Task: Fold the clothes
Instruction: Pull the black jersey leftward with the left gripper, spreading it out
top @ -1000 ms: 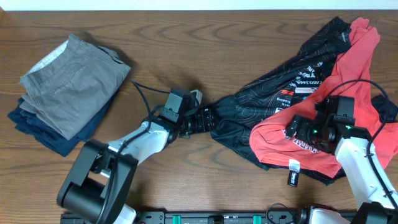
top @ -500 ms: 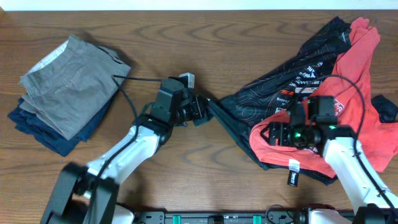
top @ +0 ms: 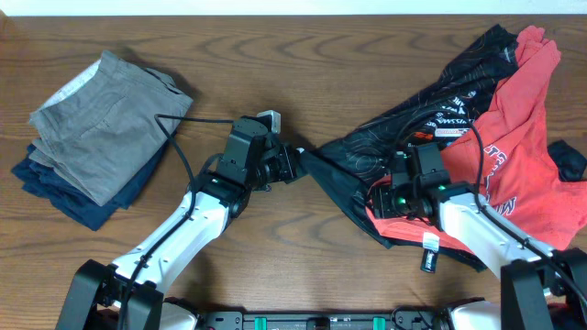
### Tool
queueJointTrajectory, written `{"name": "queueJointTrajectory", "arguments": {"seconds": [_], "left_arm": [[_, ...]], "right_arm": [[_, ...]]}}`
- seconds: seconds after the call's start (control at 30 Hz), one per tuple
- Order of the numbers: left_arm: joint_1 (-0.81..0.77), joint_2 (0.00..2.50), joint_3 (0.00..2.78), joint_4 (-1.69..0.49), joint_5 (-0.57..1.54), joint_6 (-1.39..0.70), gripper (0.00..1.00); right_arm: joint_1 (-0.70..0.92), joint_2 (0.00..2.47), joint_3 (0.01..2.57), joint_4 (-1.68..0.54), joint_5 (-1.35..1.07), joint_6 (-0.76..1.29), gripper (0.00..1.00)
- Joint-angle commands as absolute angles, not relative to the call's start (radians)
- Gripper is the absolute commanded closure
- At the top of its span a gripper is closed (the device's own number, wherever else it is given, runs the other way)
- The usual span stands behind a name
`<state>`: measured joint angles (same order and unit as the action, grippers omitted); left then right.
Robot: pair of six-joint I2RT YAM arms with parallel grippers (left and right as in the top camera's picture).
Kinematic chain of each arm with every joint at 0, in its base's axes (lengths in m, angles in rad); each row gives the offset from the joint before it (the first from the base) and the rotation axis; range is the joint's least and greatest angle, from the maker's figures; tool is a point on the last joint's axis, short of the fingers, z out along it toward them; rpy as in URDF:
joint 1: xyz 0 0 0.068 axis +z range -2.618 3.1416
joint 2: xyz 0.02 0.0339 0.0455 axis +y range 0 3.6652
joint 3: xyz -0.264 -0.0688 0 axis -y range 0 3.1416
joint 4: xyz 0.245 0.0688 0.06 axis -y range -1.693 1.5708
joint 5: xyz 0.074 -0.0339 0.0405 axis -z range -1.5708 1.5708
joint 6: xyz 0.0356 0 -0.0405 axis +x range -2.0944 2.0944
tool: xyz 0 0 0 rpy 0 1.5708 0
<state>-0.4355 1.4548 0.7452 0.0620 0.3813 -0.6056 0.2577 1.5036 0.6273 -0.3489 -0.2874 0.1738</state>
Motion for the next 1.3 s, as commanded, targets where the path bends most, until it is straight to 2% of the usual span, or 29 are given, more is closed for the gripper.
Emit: {"name": "queueJointTrajectory", "arguments": {"seconds": [0.0, 0.03, 0.27, 0.4, 0.5, 0.7, 0.8, 0.9, 0.97, 1.03, 1.13, 1.17, 1.23, 1.27], "left_arm": [[-0.432, 1.449, 0.755, 0.055, 0.366, -0.596, 0.94], [-0.432, 1.449, 0.755, 0.048, 0.365, -0.596, 0.94], [-0.430, 1.449, 0.755, -0.061, 0.315, -0.527, 0.94], [-0.385, 1.449, 0.755, -0.078, 0.215, -0.478, 0.94], [-0.291, 1.443, 0.765, -0.062, 0.170, -0.479, 0.94], [-0.049, 1.420, 0.884, -0.059, 0.192, -0.483, 0.94], [0.021, 1.418, 0.961, -0.059, 0.245, -0.482, 0.94], [0.031, 1.418, 1.002, -0.064, 0.279, -0.482, 0.94], [0.023, 1.417, 1.005, -0.091, 0.400, -0.483, 0.94], [0.002, 1.418, 1.005, -0.161, 0.498, -0.483, 0.94], [-0.062, 1.420, 1.002, -0.315, 0.524, -0.487, 0.94], [-0.090, 1.421, 0.998, -0.356, 0.524, -0.488, 0.92], [-0.149, 1.422, 0.984, -0.405, 0.524, -0.496, 0.63], [-0.185, 1.424, 0.972, -0.411, 0.524, -0.495, 0.56]], "right_arm": [[0.286, 1.550, 0.614, -0.361, -0.244, 0.245, 0.96], [0.285, 1.544, 0.616, -0.368, -0.229, 0.272, 0.99], [0.209, 1.412, 0.691, -0.572, -0.024, 0.345, 0.99], [0.079, 1.302, 0.795, -0.806, 0.274, 0.411, 0.99], [-0.070, 1.230, 0.853, -0.933, 0.483, 0.555, 0.99], [-0.395, 1.106, 0.864, -1.007, 0.525, 0.762, 0.99], [-0.524, 1.057, 0.864, -0.995, 0.503, 0.773, 0.98], [-0.591, 1.024, 0.864, -0.982, 0.411, 0.761, 0.96], [-0.599, 1.019, 0.864, -0.975, 0.380, 0.732, 0.94], [-0.596, 1.019, 0.864, -0.979, 0.377, 0.708, 0.94], [-0.596, 1.021, 0.864, -0.977, 0.377, 0.705, 0.96], [-0.596, 1.021, 0.864, -0.974, 0.377, 0.705, 0.97], [-0.596, 1.021, 0.864, -0.968, 0.370, 0.705, 0.96], [-0.596, 1.021, 0.864, -0.968, 0.366, 0.704, 0.96]]}}
